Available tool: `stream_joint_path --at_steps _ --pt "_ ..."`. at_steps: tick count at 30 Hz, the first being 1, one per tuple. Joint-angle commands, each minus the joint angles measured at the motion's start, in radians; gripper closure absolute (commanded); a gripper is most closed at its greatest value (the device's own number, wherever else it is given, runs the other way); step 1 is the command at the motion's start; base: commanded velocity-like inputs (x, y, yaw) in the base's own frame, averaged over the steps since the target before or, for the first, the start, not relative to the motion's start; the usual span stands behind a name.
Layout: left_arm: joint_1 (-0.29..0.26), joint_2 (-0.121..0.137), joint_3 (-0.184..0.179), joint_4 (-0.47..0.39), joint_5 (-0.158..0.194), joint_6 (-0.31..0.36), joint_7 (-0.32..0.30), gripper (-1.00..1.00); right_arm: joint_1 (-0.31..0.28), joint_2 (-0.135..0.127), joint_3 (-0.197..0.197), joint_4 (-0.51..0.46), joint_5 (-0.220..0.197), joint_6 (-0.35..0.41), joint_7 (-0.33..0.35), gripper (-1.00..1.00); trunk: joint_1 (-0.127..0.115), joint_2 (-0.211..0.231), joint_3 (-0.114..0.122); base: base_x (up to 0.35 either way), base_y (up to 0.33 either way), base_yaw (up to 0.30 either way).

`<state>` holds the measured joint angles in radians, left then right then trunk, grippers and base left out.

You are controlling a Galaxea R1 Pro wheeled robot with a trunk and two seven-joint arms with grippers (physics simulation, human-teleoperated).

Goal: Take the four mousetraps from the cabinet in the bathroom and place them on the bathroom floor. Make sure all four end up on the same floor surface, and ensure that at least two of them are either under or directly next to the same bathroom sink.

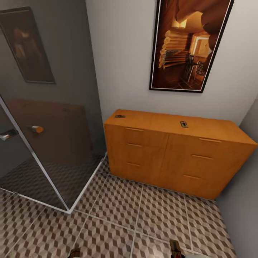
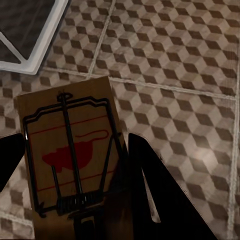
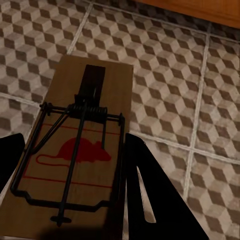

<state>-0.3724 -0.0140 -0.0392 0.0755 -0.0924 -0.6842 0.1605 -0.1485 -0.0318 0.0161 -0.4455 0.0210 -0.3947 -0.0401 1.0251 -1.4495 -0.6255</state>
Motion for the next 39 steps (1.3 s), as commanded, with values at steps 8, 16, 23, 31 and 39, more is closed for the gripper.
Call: stream_joint_path --at_steps 8,16,23,31,39 --pt "-0.002 0.000 -0.004 0.004 -0.011 -0.005 0.010 1.00 0.000 0.000 0.002 0.001 0.002 -0.003 -0.007 1.00 0.000 -0.001 -0.001 0.000 0.000 0.287" --pt "-0.002 0.000 -0.004 0.004 -0.010 -0.005 0.010 1.00 0.000 0.000 0.002 0.002 0.002 -0.003 -0.007 1.00 0.000 -0.001 -0.001 0.000 0.000 0.287" --pt "-0.002 0.000 -0.004 0.004 -0.010 -0.005 0.010 1.00 0.000 0.000 0.002 0.011 0.002 -0.003 -0.007 1.00 0.000 -0.001 -0.001 0.000 0.000 0.287" --pt "-0.002 0.000 -0.004 0.004 -0.010 -0.005 0.010 1.00 0.000 0.000 0.002 0.014 0.002 -0.003 -0.007 1.00 0.000 -0.001 -0.001 0.000 0.000 0.287" --pt "-0.002 0.000 -0.004 0.004 -0.010 -0.005 0.010 1.00 0.000 0.000 0.002 0.015 0.002 -0.003 -0.007 1.00 0.000 -0.001 -0.001 0.000 0.000 0.287"
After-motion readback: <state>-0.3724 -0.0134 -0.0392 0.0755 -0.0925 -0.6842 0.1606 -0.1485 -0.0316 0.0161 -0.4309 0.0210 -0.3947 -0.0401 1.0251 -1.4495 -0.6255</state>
